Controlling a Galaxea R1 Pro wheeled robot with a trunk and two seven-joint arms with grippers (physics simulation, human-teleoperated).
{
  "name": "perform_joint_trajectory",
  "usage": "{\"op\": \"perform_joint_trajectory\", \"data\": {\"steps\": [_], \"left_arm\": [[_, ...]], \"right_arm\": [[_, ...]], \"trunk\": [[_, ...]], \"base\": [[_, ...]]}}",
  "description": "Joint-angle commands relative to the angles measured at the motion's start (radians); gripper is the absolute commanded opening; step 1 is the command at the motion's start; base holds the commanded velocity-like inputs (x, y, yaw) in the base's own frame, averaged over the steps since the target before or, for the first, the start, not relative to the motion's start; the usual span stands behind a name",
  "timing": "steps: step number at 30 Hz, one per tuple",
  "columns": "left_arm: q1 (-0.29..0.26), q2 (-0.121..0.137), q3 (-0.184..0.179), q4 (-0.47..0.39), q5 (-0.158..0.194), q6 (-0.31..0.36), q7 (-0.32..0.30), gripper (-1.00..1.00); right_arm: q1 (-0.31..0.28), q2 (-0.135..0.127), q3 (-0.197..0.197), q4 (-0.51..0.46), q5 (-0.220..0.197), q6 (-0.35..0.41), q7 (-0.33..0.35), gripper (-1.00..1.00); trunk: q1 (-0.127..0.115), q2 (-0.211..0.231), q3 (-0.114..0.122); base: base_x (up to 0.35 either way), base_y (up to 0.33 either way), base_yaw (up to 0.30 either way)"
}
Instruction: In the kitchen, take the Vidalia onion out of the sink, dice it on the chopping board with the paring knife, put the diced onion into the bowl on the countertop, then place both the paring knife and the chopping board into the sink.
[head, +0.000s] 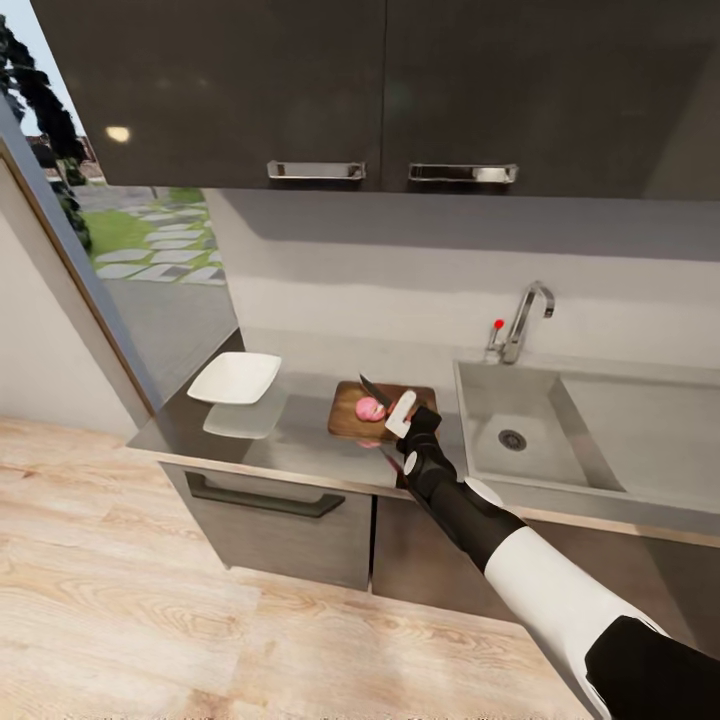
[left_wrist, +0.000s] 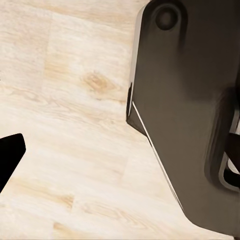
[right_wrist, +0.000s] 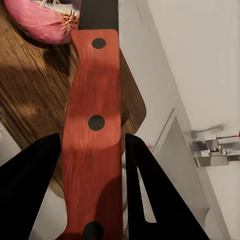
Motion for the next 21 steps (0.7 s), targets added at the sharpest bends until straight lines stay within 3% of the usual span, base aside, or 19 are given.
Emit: {"op": "perform_joint_trajectory", "data": {"steps": [1,21], "left_arm": [[0.0,0.001,-0.008,-0.002,0.006,-0.002,0.008,1.0],[0.0,0.001,-0.009,0.0,0.006,-0.002,0.008,1.0]], "right_arm": [[-0.001,0.0,0.004,0.0,0.001,0.007,-0.004,-1.0],[-0.001,0.0,0.004,0.0,0.006,0.007,-0.005,-1.0]], "trunk": [[0.001,-0.002,-0.003],[0.001,-0.002,-0.025]], "base": [[0.0,0.0,0.0],[0.0,0.0,0.0]]}}
